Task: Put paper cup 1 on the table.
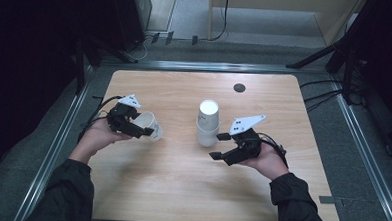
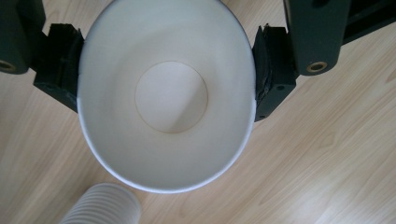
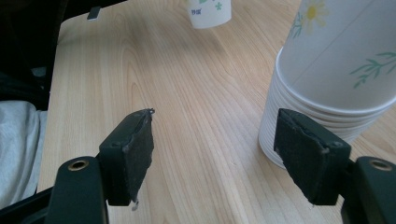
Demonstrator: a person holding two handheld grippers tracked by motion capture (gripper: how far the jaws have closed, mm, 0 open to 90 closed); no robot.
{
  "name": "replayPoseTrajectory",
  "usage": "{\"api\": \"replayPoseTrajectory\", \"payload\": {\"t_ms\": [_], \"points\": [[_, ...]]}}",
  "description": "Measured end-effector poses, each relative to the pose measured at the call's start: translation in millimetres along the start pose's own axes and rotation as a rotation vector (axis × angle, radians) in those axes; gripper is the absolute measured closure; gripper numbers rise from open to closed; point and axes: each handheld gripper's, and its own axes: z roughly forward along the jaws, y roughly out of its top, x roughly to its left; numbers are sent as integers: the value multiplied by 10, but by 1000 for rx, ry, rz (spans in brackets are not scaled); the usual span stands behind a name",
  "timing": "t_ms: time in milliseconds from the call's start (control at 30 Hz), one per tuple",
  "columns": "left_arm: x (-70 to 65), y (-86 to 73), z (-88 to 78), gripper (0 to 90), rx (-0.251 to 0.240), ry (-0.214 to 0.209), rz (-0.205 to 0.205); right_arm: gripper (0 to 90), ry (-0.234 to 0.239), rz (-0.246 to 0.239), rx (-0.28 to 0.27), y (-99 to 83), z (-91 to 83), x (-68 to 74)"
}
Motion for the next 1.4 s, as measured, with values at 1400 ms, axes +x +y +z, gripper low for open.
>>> {"api": "replayPoseTrajectory", "payload": {"t_ms": [1400], "points": [[473,-305,64,238,175,231,-180,291,1,-7,39,-23,55,14]]}}
